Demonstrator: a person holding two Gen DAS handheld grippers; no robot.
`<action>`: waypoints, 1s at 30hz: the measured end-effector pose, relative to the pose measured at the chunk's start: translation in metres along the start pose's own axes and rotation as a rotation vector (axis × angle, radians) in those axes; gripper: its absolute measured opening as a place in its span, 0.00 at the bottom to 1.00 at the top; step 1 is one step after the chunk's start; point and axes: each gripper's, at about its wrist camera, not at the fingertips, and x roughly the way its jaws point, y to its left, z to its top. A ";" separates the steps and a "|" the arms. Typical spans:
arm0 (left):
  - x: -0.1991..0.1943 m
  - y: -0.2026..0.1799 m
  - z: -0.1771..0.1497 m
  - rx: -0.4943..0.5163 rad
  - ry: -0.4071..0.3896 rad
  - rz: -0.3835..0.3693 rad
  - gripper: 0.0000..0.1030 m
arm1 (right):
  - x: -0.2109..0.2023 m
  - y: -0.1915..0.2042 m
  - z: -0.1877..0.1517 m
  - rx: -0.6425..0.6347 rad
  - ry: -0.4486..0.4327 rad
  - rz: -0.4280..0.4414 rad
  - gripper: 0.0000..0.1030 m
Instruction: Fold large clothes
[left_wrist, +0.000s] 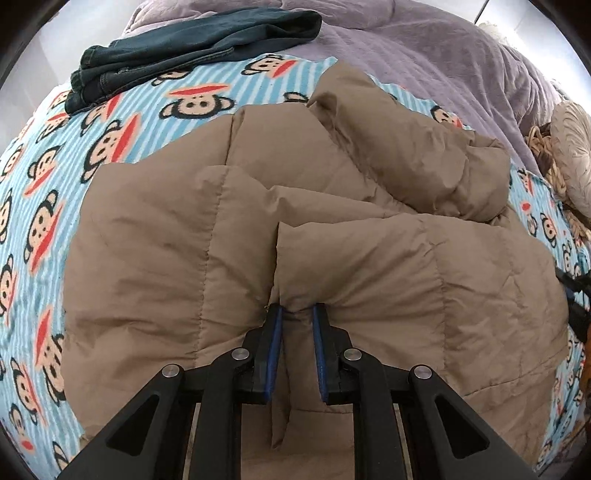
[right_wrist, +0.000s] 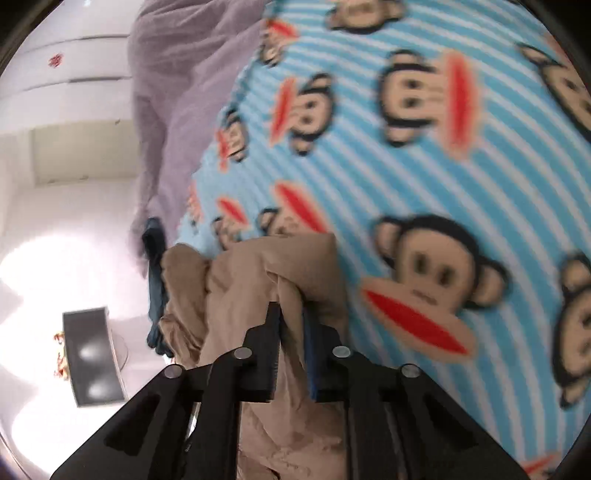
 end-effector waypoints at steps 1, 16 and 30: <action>0.002 0.000 0.000 -0.004 0.001 -0.002 0.18 | 0.003 0.006 0.001 -0.054 -0.005 -0.034 0.10; 0.009 -0.012 0.001 0.009 0.008 0.039 0.18 | -0.053 0.034 -0.076 -0.398 -0.083 -0.345 0.02; 0.005 -0.017 0.001 0.031 0.013 0.084 0.18 | -0.017 0.026 -0.097 -0.414 0.015 -0.478 0.02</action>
